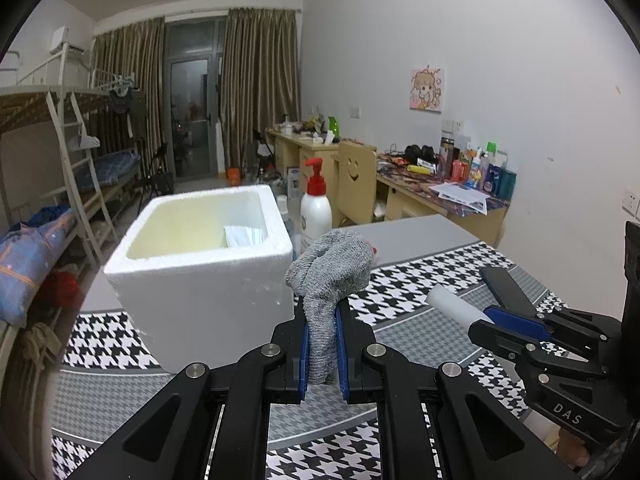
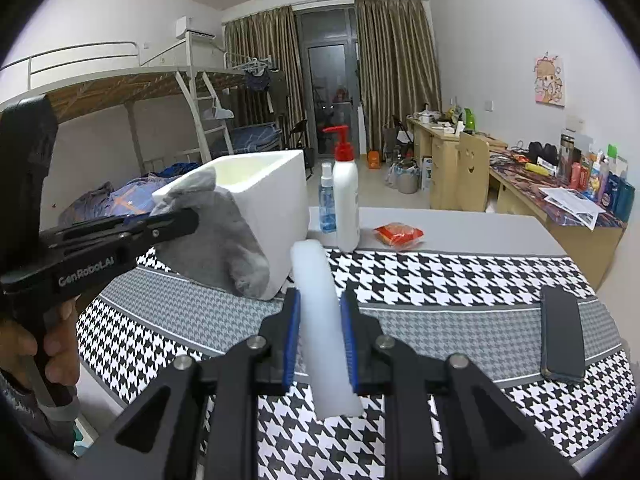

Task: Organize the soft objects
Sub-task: 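Carry the sock in the left tool while the right tool carries the tube over the foam box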

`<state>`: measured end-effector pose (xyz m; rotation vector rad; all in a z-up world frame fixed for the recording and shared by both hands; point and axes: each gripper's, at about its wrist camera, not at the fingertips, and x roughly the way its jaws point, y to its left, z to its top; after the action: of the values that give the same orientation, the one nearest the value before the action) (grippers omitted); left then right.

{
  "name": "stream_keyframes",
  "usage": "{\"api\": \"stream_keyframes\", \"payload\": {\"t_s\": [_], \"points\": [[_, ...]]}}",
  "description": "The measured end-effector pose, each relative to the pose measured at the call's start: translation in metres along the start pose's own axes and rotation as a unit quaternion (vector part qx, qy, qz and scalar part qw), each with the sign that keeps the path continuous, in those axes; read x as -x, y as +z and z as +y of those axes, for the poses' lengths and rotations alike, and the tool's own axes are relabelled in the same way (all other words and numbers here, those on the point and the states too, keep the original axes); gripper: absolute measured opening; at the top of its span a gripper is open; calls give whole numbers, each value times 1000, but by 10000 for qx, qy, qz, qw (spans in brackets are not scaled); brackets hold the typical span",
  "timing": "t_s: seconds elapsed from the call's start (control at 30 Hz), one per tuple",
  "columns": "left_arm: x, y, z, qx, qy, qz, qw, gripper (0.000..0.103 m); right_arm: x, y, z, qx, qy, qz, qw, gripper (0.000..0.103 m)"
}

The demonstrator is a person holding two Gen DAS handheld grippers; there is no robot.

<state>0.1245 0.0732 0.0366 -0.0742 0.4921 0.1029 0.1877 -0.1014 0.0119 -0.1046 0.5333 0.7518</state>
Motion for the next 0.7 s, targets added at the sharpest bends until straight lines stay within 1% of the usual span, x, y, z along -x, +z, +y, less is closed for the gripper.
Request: {"api": "stream_keyframes", "payload": {"t_s": [0.23, 0.53, 0.7], "points": [[6, 11, 4, -21, 188, -210, 9996, 12, -2, 13, 3, -17, -166, -115, 9998, 23], [6, 28, 9, -86, 341, -441, 9984, 12, -2, 33, 10, 81, -137, -353, 9993, 23], [5, 35, 17, -27, 443, -510, 9977, 12, -5, 42, 15, 114, -115, -397, 9991, 23]]}}
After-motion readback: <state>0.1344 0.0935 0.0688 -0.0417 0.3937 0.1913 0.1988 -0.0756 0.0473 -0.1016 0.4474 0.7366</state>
